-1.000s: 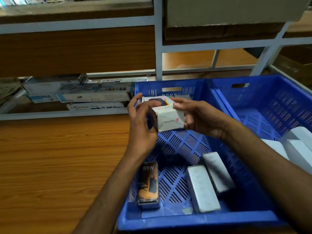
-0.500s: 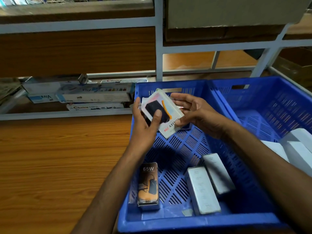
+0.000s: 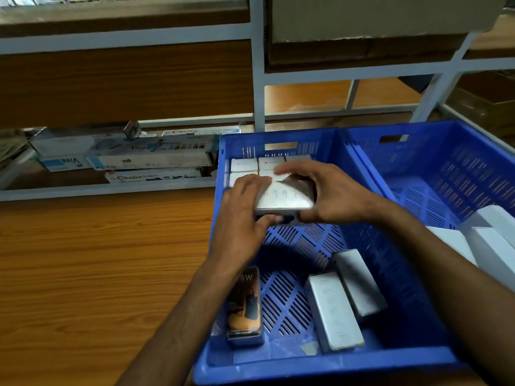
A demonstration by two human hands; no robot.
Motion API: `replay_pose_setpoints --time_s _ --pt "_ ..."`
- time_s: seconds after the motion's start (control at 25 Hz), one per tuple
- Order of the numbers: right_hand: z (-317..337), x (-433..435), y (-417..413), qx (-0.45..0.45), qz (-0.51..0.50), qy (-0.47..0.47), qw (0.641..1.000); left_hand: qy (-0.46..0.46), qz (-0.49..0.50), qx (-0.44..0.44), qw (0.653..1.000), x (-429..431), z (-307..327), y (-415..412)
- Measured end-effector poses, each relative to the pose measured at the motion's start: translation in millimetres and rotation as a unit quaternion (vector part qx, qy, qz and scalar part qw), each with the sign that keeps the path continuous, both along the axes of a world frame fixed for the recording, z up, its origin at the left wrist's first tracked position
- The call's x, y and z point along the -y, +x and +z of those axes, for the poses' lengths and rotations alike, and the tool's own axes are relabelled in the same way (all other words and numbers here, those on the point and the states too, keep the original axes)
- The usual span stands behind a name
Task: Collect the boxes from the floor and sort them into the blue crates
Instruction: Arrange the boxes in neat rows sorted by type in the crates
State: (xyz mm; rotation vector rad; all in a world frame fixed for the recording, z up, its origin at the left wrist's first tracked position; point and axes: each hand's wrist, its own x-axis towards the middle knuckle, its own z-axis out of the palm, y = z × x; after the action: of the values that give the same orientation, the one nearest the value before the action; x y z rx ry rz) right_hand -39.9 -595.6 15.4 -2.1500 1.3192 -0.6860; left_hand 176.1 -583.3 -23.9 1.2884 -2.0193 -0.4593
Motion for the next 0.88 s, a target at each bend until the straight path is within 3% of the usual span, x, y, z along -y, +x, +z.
replay_pose_setpoints --time_s 0.12,0.2,0.28,0.32,0.48,0.6,0.76,0.8,0.88 --pt "7.3 4.3 -5.8 0.197 -0.054 0.023 0.979 0.137 -0.014 -0.183 0.973 0.4 1.7 -2.1" --pt "12.0 7.3 -10.1 0.287 -0.076 0.085 0.951 0.245 0.004 -0.322 0.915 2.8 6.3 -2.4" --pt "13.1 6.6 -9.2 0.323 -0.065 0.149 0.932 0.318 -0.005 -0.385 0.866 5.5 8.3 -0.8" --pt "13.1 5.5 -7.5 0.327 -0.058 0.157 0.93 0.338 -0.018 -0.38 0.861 5.2 8.7 -0.4" --pt "12.0 6.1 -3.2 0.313 -0.062 0.137 0.938 0.357 -0.029 -0.361 0.861 7.0 3.3 -3.1" --pt "5.6 8.4 -5.2 0.281 -0.088 0.119 0.948 0.3 -0.017 -0.307 0.903 7.5 1.9 -4.5" --pt "-4.0 4.4 0.1 0.156 -0.095 0.061 0.981 0.241 -0.003 -0.232 0.942 2.3 6.5 -7.0" --pt "-8.7 5.1 0.1 0.149 -0.093 0.065 0.982 0.215 0.014 -0.229 0.949 2.0 8.4 -6.6" --pt "-22.7 11.7 1.1 0.13 -0.112 0.098 0.98 0.142 0.065 -0.304 0.94 3.7 10.6 -1.5"
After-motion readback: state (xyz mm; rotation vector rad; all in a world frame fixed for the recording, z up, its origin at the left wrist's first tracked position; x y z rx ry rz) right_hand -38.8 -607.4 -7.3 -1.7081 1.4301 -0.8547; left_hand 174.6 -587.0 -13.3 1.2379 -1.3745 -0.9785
